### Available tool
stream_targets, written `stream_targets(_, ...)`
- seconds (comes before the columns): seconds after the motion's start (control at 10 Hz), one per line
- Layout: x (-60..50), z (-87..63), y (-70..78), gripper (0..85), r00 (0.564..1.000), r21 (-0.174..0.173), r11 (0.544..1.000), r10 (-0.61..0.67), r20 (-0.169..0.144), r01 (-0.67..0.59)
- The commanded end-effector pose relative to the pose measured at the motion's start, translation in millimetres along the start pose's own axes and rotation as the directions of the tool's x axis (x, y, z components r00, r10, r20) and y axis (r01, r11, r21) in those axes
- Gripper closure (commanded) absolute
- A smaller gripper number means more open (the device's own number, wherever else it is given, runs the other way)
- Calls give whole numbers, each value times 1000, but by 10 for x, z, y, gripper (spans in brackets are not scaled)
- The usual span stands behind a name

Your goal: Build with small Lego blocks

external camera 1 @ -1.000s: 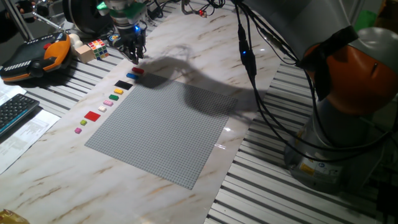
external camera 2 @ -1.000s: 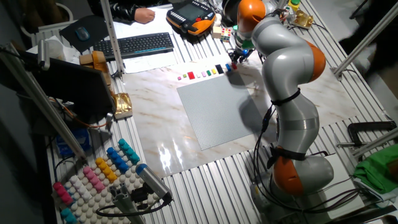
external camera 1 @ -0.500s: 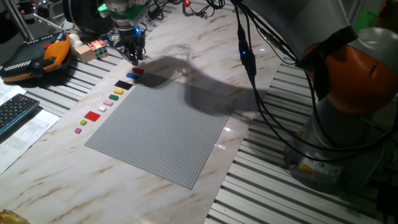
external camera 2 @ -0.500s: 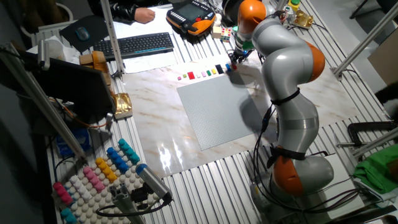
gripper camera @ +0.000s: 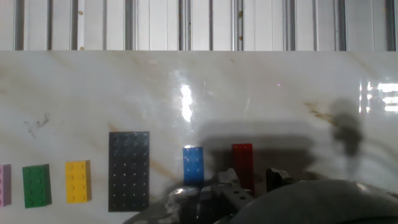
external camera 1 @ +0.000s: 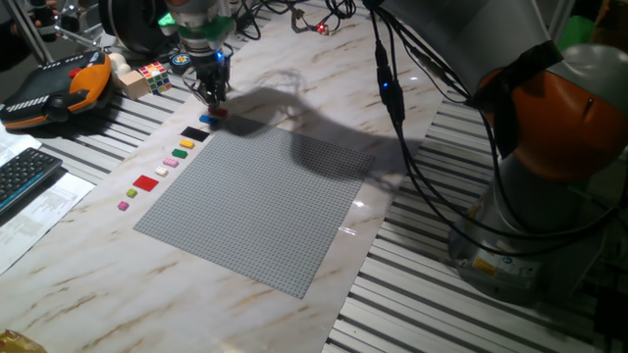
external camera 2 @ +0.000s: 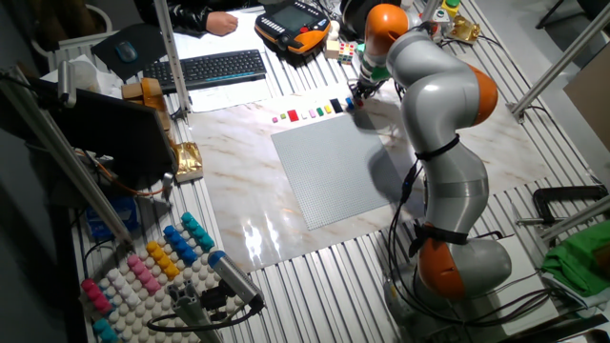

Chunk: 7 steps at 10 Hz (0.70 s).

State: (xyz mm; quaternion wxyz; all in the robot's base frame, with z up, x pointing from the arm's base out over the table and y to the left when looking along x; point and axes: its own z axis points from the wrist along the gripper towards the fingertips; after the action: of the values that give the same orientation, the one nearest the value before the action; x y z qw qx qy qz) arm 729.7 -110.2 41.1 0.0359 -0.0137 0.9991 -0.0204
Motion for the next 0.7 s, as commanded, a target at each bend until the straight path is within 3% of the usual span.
stream_targets(0.0, -3, 16, 0, 517, 1000, -2, 1000, -2, 0, 2)
stream_targets(0.6, 9, 99, 19, 527, 1000, -19, 1000, 4, -6, -4)
